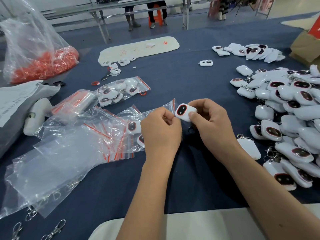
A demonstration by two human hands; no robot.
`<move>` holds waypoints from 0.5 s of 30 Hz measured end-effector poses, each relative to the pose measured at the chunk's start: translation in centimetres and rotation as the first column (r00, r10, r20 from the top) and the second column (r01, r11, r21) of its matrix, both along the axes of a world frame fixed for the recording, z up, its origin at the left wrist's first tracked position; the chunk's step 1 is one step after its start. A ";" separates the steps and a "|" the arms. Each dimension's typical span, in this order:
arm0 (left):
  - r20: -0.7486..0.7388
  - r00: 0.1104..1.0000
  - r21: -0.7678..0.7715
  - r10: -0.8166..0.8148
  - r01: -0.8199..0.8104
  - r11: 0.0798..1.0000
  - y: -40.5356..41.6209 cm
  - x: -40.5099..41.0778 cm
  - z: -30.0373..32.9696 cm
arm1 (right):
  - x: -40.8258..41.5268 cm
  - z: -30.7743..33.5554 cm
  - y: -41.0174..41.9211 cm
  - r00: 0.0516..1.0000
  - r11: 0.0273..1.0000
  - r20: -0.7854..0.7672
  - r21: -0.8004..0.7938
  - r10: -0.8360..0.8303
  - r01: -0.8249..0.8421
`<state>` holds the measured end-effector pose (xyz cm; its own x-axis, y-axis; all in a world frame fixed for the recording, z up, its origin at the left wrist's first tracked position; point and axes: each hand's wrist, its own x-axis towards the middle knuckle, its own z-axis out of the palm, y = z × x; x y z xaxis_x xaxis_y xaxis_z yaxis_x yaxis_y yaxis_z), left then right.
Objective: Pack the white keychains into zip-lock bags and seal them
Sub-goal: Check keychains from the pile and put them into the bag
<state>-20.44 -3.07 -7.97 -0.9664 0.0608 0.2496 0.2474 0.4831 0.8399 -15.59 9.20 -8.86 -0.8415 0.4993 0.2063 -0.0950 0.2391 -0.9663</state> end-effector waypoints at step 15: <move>-0.247 0.955 0.031 -0.163 0.176 0.984 0.4 0.3 0.0 | 0.1 0.1 0.3 1.000 0.999 -0.015 0.040 0.001 0.000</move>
